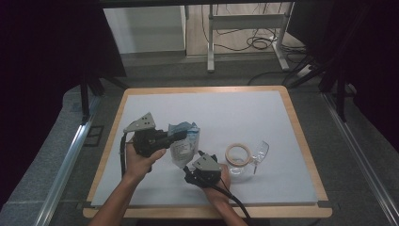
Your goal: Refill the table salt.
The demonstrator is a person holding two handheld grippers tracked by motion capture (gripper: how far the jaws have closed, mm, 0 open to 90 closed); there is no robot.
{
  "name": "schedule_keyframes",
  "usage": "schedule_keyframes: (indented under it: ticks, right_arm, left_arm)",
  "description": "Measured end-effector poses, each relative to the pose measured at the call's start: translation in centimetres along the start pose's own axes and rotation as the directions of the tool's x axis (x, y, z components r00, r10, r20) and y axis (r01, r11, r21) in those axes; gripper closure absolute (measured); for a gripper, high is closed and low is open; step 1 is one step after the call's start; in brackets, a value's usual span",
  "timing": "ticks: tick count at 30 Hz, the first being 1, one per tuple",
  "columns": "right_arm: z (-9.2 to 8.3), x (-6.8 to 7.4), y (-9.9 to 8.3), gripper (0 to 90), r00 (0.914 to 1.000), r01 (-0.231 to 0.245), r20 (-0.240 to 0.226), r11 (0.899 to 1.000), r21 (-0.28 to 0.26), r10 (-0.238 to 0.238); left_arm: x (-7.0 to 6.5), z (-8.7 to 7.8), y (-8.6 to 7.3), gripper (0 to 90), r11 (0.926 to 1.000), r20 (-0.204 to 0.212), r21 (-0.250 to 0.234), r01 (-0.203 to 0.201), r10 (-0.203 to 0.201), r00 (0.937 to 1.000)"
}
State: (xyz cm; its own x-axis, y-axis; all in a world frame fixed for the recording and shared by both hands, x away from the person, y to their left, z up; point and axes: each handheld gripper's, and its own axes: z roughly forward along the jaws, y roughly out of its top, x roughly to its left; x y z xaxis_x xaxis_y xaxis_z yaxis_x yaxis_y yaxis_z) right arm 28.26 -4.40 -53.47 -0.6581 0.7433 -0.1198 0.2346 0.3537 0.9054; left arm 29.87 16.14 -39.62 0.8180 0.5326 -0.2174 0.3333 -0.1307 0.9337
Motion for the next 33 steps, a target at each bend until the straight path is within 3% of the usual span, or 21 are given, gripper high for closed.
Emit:
schedule_keyframes:
  ticks: [12, 17, 25, 33]
  right_arm:
    - [-0.6, -0.4, -0.4, 28.2, 0.9983, -0.005, -0.058, 0.999, -0.036, 0.003]
    - [-0.7, -0.3, -0.5, 29.4, 0.9964, 0.016, -0.083, 0.998, -0.053, -0.020]
    - [-1.0, -0.1, -0.5, 34.2, 0.9959, 0.058, -0.067, 0.997, -0.059, -0.061]
    - [-1.4, 0.0, -0.5, 38.5, 0.9944, 0.066, -0.079, 0.996, -0.066, -0.071]
  left_arm:
    - [-0.1, 0.0, 0.2, 90.0, 0.9999, 0.022, 0.003, 0.011, -0.011, 0.9997]
    - [0.0, 0.1, 0.3, 90.0, 0.9998, 0.031, 0.004, 0.017, -0.017, 0.9994]
    - [0.0, 0.5, 0.3, 90.0, 0.9997, 0.033, 0.005, 0.023, -0.023, 0.9992]
    - [0.0, 1.3, 0.3, 90.0, 0.9995, 0.048, 0.010, 0.031, -0.032, 0.9983]
